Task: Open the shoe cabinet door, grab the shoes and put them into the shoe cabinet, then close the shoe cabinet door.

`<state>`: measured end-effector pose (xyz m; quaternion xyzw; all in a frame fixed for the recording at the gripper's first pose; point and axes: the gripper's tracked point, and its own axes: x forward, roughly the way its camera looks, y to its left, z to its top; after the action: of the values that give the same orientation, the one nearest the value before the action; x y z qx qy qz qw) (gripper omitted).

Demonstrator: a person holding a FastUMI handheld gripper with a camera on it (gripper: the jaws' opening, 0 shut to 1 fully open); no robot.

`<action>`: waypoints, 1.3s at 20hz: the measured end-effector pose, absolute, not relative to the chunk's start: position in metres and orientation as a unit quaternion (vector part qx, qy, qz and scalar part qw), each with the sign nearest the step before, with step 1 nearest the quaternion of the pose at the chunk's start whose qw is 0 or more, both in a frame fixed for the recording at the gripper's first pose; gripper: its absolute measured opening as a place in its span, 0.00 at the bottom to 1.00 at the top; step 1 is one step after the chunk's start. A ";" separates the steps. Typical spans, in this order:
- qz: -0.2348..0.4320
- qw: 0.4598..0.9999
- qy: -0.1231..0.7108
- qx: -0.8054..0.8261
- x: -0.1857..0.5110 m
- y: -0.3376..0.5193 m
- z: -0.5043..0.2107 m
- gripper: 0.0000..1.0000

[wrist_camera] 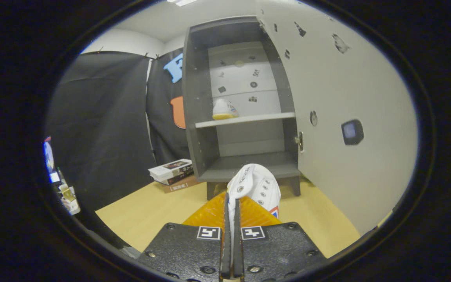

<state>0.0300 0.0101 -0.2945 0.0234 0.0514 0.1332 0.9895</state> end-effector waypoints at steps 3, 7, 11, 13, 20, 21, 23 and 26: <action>0.142 0.990 0.018 -0.001 0.020 0.010 -0.238 0.06; 0.133 0.990 -0.017 -0.031 0.014 0.005 -0.156 0.06; 0.111 0.987 -0.056 -0.097 0.016 0.008 -0.072 0.06; 0.110 0.988 -0.057 -0.089 0.015 0.013 -0.039 0.06; 0.111 0.991 -0.042 -0.053 0.053 0.024 0.040 0.06; 0.109 0.992 -0.041 -0.055 0.063 0.023 0.048 0.06; 0.100 0.992 -0.042 -0.064 0.088 0.023 0.060 0.06; 0.094 0.992 -0.035 -0.073 0.127 0.029 0.068 0.06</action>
<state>0.1273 0.0295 0.0678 -0.0734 -0.0352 0.0945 0.9922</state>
